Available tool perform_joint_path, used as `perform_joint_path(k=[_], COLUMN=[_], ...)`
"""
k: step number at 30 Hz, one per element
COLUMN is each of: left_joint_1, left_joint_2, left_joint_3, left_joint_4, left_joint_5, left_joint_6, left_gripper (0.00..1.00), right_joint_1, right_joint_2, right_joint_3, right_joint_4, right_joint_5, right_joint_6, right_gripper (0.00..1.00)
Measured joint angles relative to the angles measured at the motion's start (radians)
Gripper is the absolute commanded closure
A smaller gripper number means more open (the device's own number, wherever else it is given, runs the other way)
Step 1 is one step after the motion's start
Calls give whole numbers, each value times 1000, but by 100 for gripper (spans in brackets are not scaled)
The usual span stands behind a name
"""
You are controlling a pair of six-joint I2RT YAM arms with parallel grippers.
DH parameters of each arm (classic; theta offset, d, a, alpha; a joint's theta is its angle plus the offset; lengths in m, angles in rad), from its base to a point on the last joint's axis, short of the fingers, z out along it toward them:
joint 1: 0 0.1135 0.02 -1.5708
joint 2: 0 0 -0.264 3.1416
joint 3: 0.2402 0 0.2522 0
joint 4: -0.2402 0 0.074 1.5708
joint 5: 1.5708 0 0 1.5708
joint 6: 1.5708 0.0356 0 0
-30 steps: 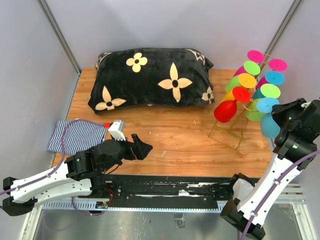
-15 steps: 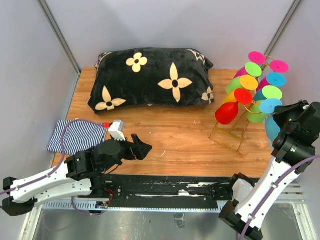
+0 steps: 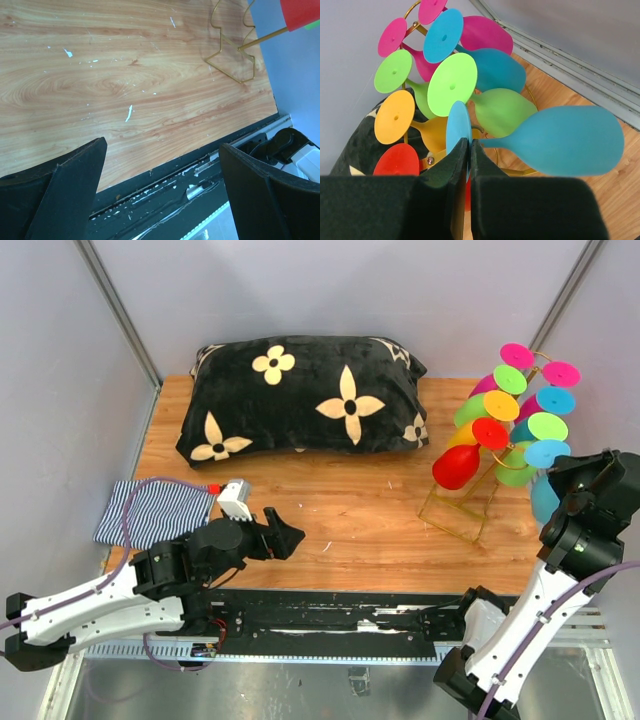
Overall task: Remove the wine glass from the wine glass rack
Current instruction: Pick up the wine glass from the wine rack.
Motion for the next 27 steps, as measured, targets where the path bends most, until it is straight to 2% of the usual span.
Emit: perform_joint_path(k=[7,27], left_joint_1=[0,0], left_joint_2=[24,9], left_joint_3=[34,34], left_joint_4=[-17,-30], left_joint_5=[-2,-2], left_joint_6=[0,-6], left_gripper=[0,0], right_joint_1=[0,0], right_joint_2=[-13,-26], right_joint_3=[-2,-34], right_joint_4=[3,64], right_joint_5=[35,90], right_joint_6=[39,14], right_gripper=[99,99])
